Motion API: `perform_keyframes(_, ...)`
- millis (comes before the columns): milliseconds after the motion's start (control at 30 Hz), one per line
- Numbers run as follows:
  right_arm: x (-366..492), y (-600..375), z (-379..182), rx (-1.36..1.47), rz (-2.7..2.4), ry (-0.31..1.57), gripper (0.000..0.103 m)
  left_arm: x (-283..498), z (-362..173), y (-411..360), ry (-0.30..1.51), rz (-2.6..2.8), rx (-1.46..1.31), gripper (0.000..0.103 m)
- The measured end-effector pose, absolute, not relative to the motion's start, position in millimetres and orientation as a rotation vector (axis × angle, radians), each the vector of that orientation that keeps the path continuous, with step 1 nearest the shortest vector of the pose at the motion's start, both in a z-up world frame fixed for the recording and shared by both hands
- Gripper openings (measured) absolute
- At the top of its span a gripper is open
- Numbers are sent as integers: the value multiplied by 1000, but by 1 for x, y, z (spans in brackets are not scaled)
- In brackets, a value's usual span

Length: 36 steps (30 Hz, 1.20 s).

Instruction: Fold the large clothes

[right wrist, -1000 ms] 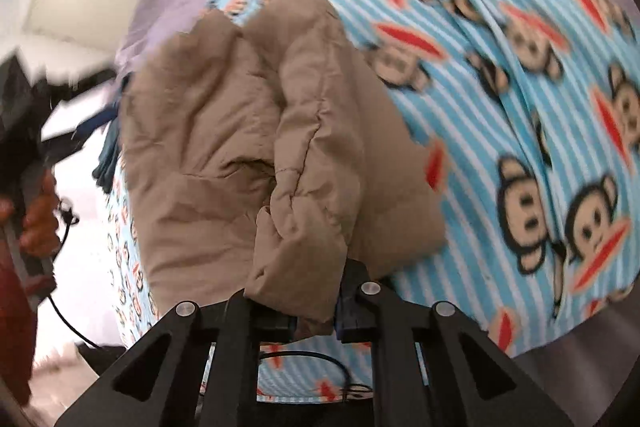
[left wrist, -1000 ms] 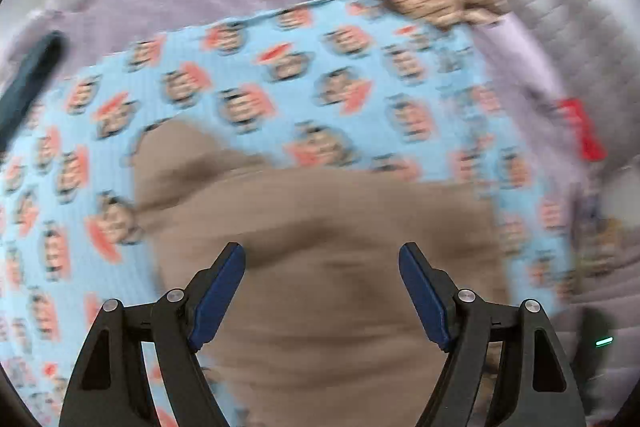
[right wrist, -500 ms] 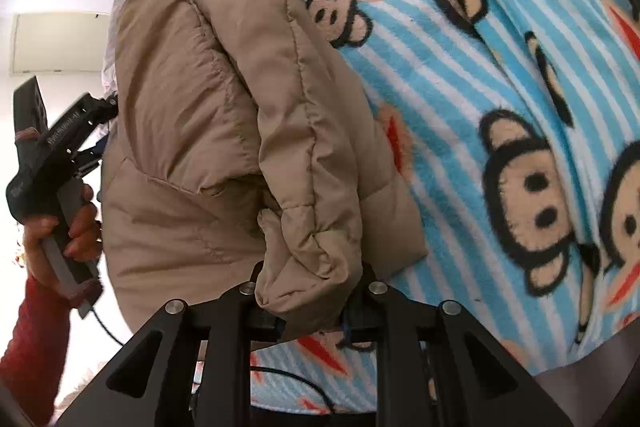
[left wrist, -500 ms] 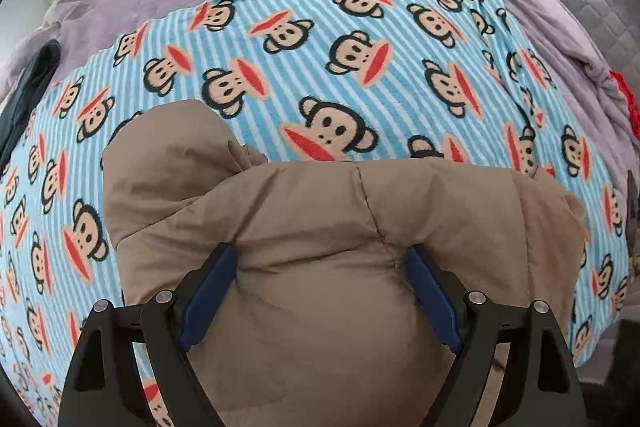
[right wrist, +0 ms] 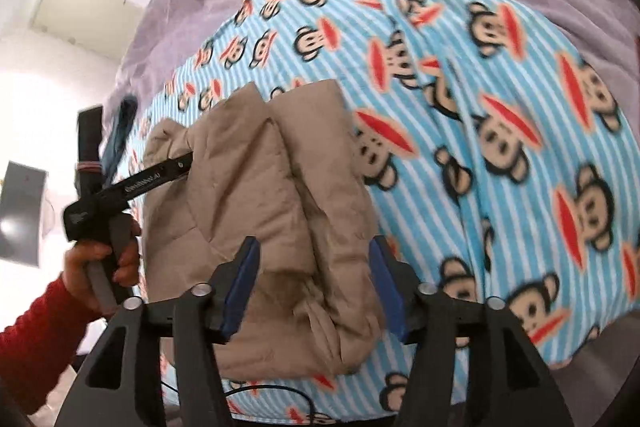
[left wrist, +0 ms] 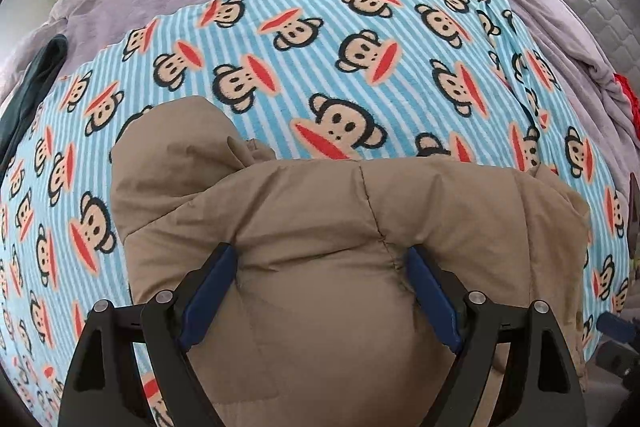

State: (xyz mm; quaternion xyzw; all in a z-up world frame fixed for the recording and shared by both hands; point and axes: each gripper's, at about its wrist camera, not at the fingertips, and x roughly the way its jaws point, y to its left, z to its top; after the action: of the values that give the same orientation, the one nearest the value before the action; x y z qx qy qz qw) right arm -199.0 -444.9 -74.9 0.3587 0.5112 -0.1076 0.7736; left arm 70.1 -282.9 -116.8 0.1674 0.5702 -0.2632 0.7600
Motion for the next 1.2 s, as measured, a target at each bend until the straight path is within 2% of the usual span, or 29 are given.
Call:
perform_keyframes(67, -181, -436, -75, 711, -217, 1136, 80, 70, -115, -281, 1242, -569, 365, 86)
perform_keyframes(267, -161, -420, -109, 599, -208, 1287, 80, 69, -108, -275, 1249, -554, 358, 86)
perform_keyframes(300, -161, -422, -112, 608, -206, 1292, 81, 68, -105, -272, 1250, -550, 358, 86)
perform_keyframes(367, -159, -425, -117, 614, -213, 1300, 88, 67, -101, -268, 1252, -548, 353, 86)
perform_keyframes(633, -145, -428, -114, 512, -219, 1311, 90, 61, -92, -255, 1260, -539, 363, 87)
perform_keyframes(667, -142, -429, -114, 513, -214, 1316, 100, 60, -91, -252, 1268, -537, 365, 93)
perform_keyframes(700, -141, -429, -115, 513, -216, 1324, 103, 60, -91, -250, 1272, -536, 359, 98)
perform_keyframes(767, -138, -433, -121, 534, -202, 1321, 103, 59, -88, -245, 1267, -543, 348, 102)
perform_keyframes(967, -138, -442, -132, 607, -148, 1325, 103, 59, -87, -204, 1316, -567, 222, 102)
perform_keyframes(1200, -139, -458, -142, 724, -72, 1341, 103, 67, -108, -132, 1492, -671, -134, 102)
